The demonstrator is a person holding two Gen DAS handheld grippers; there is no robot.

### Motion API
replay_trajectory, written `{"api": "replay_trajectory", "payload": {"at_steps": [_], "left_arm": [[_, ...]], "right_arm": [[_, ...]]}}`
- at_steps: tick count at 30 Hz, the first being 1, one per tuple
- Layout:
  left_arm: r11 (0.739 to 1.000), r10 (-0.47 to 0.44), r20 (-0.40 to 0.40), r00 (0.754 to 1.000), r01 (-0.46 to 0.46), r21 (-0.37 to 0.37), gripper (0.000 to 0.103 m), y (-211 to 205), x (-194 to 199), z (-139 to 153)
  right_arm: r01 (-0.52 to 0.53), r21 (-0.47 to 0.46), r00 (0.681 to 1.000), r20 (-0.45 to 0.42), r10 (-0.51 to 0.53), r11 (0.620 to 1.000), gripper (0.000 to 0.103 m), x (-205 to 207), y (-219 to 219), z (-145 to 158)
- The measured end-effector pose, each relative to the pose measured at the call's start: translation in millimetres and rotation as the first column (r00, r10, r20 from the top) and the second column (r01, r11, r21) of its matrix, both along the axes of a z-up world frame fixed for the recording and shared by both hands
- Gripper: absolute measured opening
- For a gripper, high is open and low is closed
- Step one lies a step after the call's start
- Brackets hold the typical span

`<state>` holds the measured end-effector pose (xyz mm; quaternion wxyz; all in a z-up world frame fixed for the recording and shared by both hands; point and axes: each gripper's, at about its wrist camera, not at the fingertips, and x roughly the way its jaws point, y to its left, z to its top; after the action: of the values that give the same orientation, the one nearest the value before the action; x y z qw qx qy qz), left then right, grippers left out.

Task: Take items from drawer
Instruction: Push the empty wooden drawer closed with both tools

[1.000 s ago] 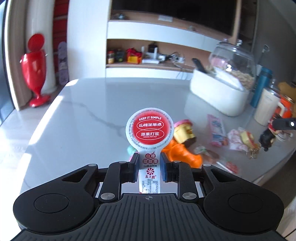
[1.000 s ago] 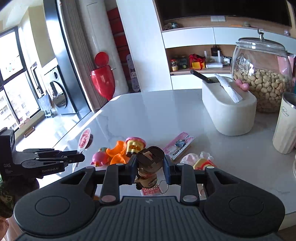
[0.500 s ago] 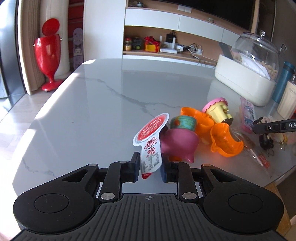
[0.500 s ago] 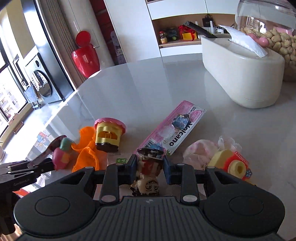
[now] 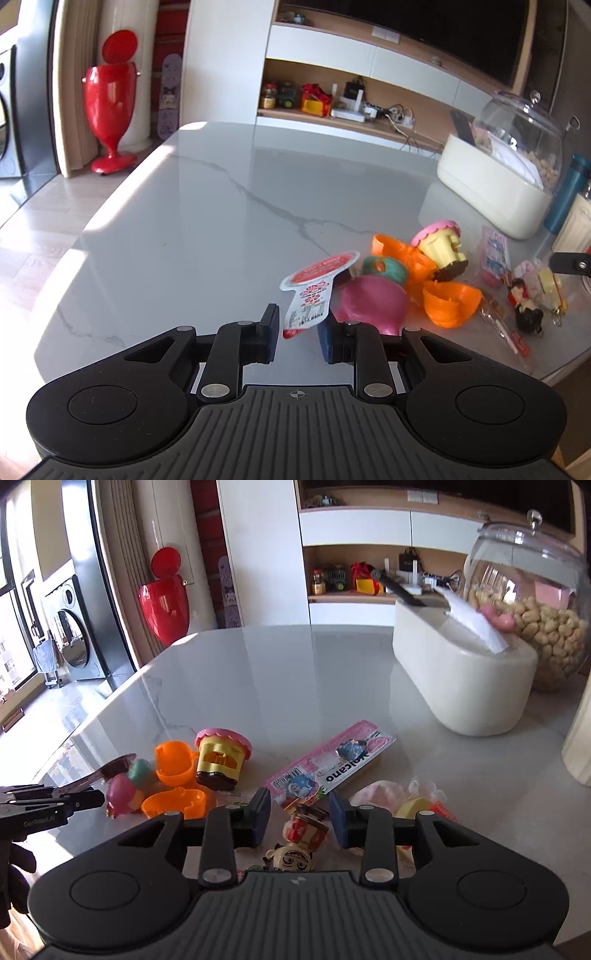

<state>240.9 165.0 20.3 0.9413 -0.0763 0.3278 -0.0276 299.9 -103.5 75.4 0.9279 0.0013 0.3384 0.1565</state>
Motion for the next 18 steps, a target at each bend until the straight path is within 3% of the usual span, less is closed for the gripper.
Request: {"api": "replay_trajectory", "payload": {"at_steps": [2, 5, 6, 9, 14, 18], "left_arm": [[0.998, 0.053, 0.022, 0.998, -0.053, -0.015, 0.026, 12, -10, 8], [0.991, 0.124, 0.051, 0.991, -0.12, -0.067, 0.026, 30, -39, 23], [0.99, 0.127, 0.057, 0.99, -0.124, -0.065, 0.026, 32, -50, 27], [0.993, 0.119, 0.06, 0.991, -0.119, -0.014, 0.026, 27, -91, 41], [1.0, 0.011, -0.011, 1.0, -0.011, 0.011, 0.026, -5, -170, 41], [0.993, -0.115, -0.134, 0.984, 0.119, 0.024, 0.026, -41, -216, 17]], "right_arm": [[0.017, -0.002, 0.999, 0.051, -0.017, 1.0, 0.036, -21, -8, 18], [0.047, 0.03, 0.992, 0.12, -0.05, 0.998, 0.051, -60, -32, 44], [0.05, 0.041, 0.99, 0.131, -0.055, 0.998, 0.056, -72, -41, 50], [0.044, 0.053, 0.99, 0.135, -0.05, 0.998, 0.056, -109, -62, 57], [-0.005, 0.051, 0.994, 0.112, 0.0, 0.999, 0.056, -174, -80, 48], [-0.087, 0.014, 0.995, 0.057, 0.086, 0.996, 0.056, -217, -74, 24]]}}
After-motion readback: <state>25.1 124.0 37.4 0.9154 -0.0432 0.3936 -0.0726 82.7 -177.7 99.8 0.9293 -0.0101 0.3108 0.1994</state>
